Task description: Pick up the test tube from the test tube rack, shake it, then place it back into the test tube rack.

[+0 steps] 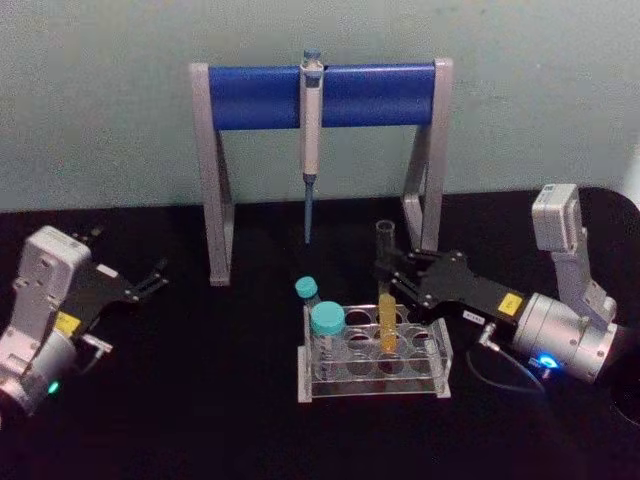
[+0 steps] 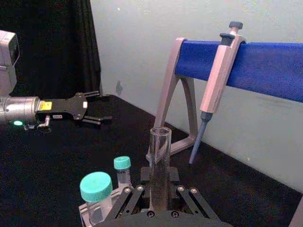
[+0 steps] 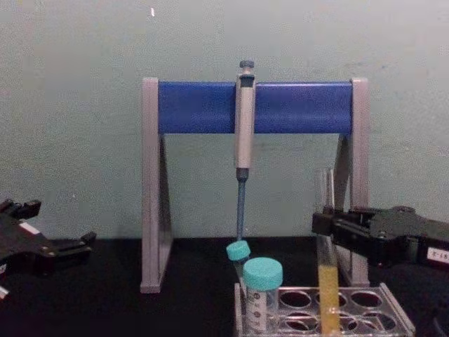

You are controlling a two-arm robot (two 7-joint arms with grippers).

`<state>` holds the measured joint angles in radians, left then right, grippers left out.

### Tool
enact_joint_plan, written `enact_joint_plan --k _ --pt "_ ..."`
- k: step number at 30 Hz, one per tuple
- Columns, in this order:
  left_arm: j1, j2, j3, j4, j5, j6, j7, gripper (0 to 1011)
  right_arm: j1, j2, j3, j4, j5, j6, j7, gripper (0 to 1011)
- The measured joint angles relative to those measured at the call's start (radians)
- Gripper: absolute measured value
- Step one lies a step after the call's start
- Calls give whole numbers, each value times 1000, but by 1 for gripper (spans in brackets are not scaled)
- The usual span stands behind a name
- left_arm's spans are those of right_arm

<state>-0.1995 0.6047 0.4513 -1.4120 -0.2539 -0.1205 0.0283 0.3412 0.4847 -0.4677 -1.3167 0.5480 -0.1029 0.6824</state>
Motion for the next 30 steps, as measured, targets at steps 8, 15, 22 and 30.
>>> enact_joint_plan --k 8,15,22,30 --pt "0 0 0 0 0 0 0 1001 0 -1 -3 6 -5 6 -2 227" --pt "0 0 0 0 0 0 0 1001 -2 0 -3 7 -5 11 -4 227" --pt "0 0 0 0 0 0 0 1001 -5 1 -2 8 -6 16 -6 227" --pt "0 0 0 0 0 0 0 1001 -5 1 -1 11 -6 16 -7 227"
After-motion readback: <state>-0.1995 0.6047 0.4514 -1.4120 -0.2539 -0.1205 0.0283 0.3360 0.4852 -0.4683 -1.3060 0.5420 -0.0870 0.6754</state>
